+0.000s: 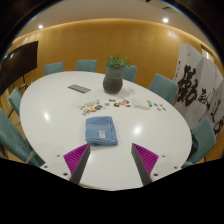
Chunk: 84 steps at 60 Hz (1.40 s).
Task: Fold towel
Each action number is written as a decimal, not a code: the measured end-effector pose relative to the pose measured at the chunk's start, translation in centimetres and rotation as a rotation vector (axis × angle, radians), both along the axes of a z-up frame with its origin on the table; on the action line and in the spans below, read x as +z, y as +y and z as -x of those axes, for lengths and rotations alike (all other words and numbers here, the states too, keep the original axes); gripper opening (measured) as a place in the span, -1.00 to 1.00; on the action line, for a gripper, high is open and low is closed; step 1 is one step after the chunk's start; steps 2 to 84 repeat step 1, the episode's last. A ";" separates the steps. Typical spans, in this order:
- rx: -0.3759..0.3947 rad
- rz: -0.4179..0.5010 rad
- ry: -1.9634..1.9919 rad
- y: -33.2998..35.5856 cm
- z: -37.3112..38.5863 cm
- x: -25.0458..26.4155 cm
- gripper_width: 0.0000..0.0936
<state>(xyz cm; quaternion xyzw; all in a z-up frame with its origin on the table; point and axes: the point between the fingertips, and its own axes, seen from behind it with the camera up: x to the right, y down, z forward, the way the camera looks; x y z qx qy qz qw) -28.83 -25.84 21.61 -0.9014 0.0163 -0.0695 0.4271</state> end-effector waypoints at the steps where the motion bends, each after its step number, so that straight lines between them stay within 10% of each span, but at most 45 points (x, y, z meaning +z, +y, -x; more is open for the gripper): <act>1: 0.001 -0.001 0.001 0.0 0.1 0.1 0.85; 84: 0.001 -0.001 0.001 0.0 0.1 0.1 0.85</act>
